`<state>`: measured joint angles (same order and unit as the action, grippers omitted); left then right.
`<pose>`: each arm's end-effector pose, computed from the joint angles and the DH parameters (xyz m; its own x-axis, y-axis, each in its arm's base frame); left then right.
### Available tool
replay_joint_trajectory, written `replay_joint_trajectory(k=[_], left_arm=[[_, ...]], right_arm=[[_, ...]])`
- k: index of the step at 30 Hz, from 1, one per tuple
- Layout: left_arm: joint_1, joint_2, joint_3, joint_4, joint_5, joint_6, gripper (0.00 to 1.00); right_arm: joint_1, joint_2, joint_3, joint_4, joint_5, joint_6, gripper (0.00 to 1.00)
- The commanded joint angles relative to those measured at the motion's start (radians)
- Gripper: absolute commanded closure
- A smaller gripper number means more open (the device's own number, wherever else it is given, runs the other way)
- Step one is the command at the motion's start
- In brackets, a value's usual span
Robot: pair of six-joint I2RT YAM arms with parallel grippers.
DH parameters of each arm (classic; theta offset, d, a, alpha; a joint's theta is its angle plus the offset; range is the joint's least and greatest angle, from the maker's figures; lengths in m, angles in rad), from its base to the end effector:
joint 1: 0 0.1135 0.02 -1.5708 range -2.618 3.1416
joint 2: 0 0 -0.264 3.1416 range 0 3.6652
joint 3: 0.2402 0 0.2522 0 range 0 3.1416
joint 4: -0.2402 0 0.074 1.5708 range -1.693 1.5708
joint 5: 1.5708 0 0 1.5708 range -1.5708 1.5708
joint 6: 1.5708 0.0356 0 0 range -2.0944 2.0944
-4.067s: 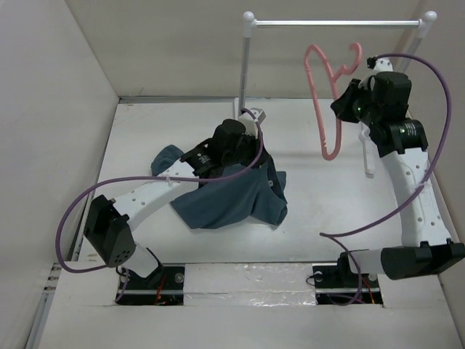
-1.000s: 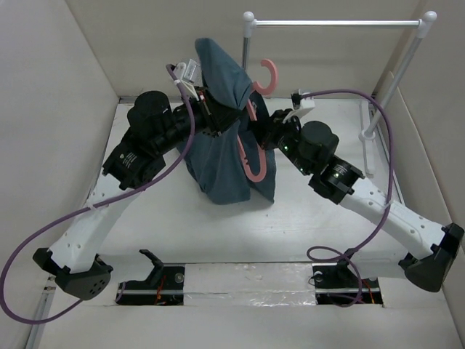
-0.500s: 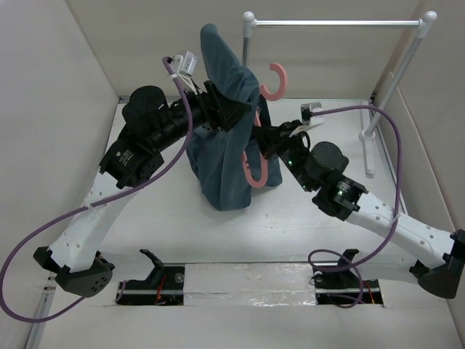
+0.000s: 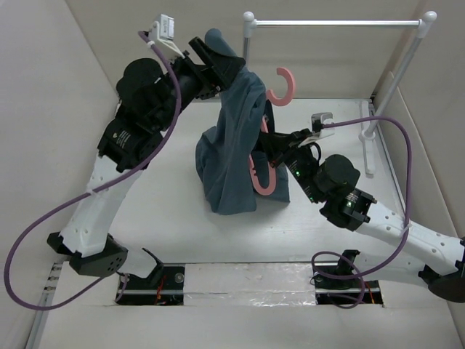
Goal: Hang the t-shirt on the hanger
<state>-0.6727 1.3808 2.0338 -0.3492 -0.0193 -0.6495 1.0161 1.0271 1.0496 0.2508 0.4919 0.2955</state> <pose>0.1825 -0.1445 0.6020 -0.1817 -0.6283 -0.7564 0.6262 0.5192 -0.5817 0.1346 0.1853 0.4334 -0.0125 0.4673 -0.8840 -0.5291 0.7471 0.4024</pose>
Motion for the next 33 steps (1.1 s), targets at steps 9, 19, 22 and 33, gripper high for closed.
replay_joint_trajectory(k=[9, 19, 22, 33], left_arm=[[-0.004, 0.073, -0.067, 0.054, -0.048, -0.094, 0.29], [-0.004, 0.135, -0.107, 0.104, -0.100, -0.131, 0.26], [-0.004, 0.149, -0.127, 0.128, -0.096, -0.147, 0.25], [-0.004, 0.136, -0.179, 0.163, -0.056, -0.193, 0.42]], right_arm=[[0.007, -0.022, 0.062, 0.067, -0.002, -0.052, 1.00], [0.007, 0.002, 0.087, 0.056, -0.015, -0.055, 1.00], [0.007, 0.028, 0.113, 0.059, -0.018, -0.068, 1.00], [0.007, 0.151, 0.243, 0.087, -0.030, -0.150, 1.00]])
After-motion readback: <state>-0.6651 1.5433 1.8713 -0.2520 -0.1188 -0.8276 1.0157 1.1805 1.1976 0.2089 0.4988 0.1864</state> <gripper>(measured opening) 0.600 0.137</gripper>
